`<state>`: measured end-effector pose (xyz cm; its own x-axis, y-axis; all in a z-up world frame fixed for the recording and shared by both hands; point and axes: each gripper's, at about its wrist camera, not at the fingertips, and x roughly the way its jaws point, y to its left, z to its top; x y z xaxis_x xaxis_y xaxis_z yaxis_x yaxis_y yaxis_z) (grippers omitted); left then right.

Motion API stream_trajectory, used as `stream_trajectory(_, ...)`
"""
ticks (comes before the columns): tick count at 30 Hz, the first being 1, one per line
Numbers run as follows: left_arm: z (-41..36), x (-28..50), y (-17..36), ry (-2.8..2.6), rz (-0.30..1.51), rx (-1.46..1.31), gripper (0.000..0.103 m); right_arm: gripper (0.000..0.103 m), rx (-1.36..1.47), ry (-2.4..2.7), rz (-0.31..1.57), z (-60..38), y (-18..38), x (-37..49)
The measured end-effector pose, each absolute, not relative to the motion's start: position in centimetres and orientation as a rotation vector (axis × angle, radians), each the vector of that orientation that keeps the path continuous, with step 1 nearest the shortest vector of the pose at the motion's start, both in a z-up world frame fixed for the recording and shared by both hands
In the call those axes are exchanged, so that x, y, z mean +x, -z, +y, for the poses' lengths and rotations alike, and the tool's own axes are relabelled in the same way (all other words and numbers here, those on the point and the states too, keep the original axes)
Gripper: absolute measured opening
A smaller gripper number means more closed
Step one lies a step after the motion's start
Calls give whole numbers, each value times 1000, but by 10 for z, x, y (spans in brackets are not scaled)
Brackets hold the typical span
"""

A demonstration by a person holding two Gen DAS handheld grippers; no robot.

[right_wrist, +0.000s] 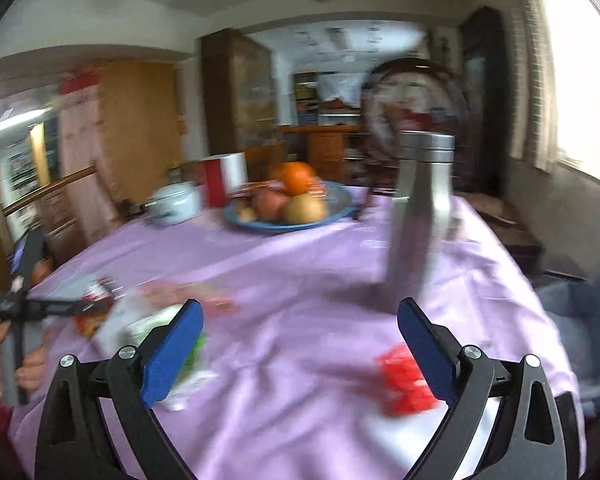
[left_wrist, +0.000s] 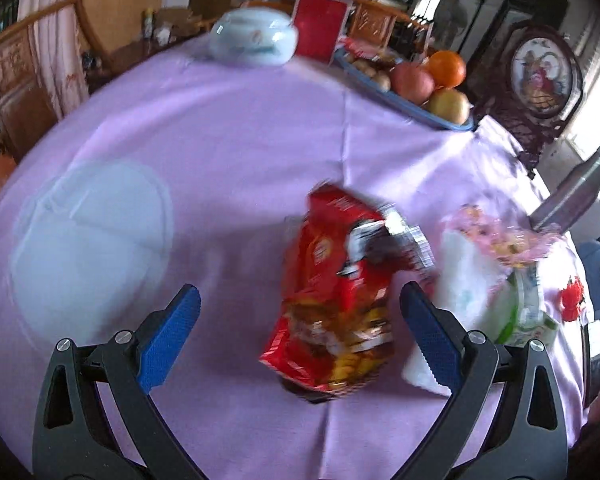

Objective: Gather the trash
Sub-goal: 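Grasp the red snack bag with the left tool while the right tool grasps the orange mesh net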

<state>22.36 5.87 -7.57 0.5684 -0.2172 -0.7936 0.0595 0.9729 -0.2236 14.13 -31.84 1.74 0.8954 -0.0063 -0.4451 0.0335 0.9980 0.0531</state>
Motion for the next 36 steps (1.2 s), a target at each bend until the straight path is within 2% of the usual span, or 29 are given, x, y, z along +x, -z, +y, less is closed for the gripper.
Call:
stream_trajectory(5, 61, 223, 80, 146, 978, -174, 96, 96, 158, 190, 585, -373, 3, 157)
stream_trajectory(11, 52, 222, 81, 137, 979, -115, 96, 96, 392, 142, 761, -414, 43, 173)
stream_trajectory(17, 60, 223, 80, 136, 977, -156, 96, 87, 349, 87, 859, -391, 65, 185)
stream_trajectory(19, 63, 224, 78, 127, 966, -170, 96, 63, 310, 69, 873, -379, 67, 189)
stream_trajectory(20, 65, 224, 76, 119, 959, -172, 96, 37, 299, 37, 879, -373, 69, 189)
stream_trajectory(25, 67, 224, 72, 112, 928, -170, 94, 36, 220, -58, 825, -347, 56, 179)
stream_trajectory(32, 56, 228, 74, 149, 936, -137, 87, 44, 178, -72, 877, -335, 63, 188)
stream_trajectory(34, 51, 230, 75, 166, 946, -126, 81, 44, 177, -72, 878, -336, 64, 190)
stream_trajectory(35, 50, 230, 76, 184, 951, -124, 73, 44, 176, -74, 875, -335, 63, 189)
stream_trajectory(36, 48, 230, 76, 199, 953, -126, 60, 43, 177, -77, 872, -336, 63, 188)
